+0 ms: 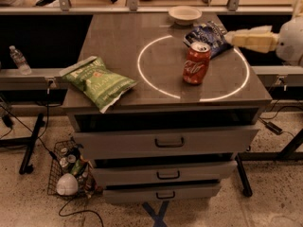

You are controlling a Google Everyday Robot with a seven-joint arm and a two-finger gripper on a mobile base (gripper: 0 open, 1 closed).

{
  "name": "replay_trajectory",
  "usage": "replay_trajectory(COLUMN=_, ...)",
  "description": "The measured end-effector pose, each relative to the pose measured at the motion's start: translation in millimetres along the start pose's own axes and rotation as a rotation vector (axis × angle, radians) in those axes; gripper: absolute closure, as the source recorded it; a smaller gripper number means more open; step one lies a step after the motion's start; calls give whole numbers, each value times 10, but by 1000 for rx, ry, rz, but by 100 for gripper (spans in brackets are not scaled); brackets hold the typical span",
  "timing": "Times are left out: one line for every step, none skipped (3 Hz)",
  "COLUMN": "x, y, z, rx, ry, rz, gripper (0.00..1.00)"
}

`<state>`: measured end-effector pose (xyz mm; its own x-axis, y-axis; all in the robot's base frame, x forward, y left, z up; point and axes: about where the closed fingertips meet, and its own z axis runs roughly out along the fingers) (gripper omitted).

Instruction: Place coke can upright

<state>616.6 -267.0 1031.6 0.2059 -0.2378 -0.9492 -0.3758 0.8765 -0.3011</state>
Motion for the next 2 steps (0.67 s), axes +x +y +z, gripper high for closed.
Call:
replay_trajectory(x=-565, y=-352, z=-41, rx=84, ry=-75, rz=-41, gripper=0)
replay_trajectory(x=-631, y=-421, z=-62, rx=97, ry=-85, rz=-43, gripper=0)
